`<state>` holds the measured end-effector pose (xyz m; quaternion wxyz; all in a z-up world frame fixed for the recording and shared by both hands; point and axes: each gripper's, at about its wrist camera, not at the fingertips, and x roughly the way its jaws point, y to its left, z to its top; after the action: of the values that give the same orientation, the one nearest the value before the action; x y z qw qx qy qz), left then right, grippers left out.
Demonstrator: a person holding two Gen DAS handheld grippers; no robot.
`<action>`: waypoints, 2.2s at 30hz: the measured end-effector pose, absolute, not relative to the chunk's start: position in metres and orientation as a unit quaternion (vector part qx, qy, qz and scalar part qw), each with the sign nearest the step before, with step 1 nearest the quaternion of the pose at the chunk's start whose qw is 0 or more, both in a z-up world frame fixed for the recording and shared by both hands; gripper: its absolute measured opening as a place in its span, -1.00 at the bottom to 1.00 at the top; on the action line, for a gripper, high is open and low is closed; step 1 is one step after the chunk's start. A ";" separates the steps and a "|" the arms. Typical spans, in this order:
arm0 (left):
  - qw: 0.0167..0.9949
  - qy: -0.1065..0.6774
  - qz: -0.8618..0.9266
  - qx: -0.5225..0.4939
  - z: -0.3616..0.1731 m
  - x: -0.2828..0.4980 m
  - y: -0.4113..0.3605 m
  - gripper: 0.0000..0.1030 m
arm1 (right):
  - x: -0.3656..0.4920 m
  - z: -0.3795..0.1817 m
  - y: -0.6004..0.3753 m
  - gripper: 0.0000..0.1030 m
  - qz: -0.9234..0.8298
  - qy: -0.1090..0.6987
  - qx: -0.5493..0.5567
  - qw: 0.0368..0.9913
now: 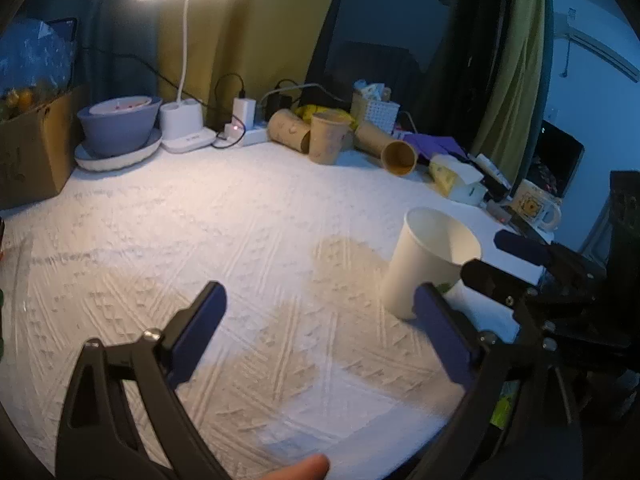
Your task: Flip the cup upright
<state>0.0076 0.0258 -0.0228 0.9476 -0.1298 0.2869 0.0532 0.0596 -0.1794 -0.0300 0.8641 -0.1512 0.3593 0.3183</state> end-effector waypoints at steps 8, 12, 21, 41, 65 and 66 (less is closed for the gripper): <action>0.959 0.257 0.058 -0.102 0.000 0.002 0.013 0.86 | 0.050 -0.006 -0.189 0.64 0.316 0.348 -0.142 0.871; 0.965 0.240 0.059 -0.092 0.012 -0.001 0.007 0.86 | 0.046 0.007 -0.194 0.64 0.308 0.338 -0.142 0.878; 0.972 0.211 0.067 -0.075 0.034 -0.007 0.000 0.86 | 0.040 0.035 -0.204 0.64 0.296 0.313 -0.140 0.892; 0.992 0.109 0.039 -0.041 0.073 -0.040 -0.025 0.87 | 0.020 0.081 -0.219 0.64 0.283 0.248 -0.141 0.916; 0.993 0.109 0.025 -0.038 0.067 -0.044 -0.034 0.87 | 0.019 0.078 -0.220 0.64 0.280 0.248 -0.140 0.917; 0.993 0.109 0.025 -0.038 0.067 -0.044 -0.035 0.87 | 0.020 0.078 -0.220 0.64 0.280 0.248 -0.140 0.917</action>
<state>-0.0437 -0.0347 0.0673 0.9930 -0.0381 0.1092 0.0247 0.0197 -0.2202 0.0779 0.9168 -0.1401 0.2483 0.2797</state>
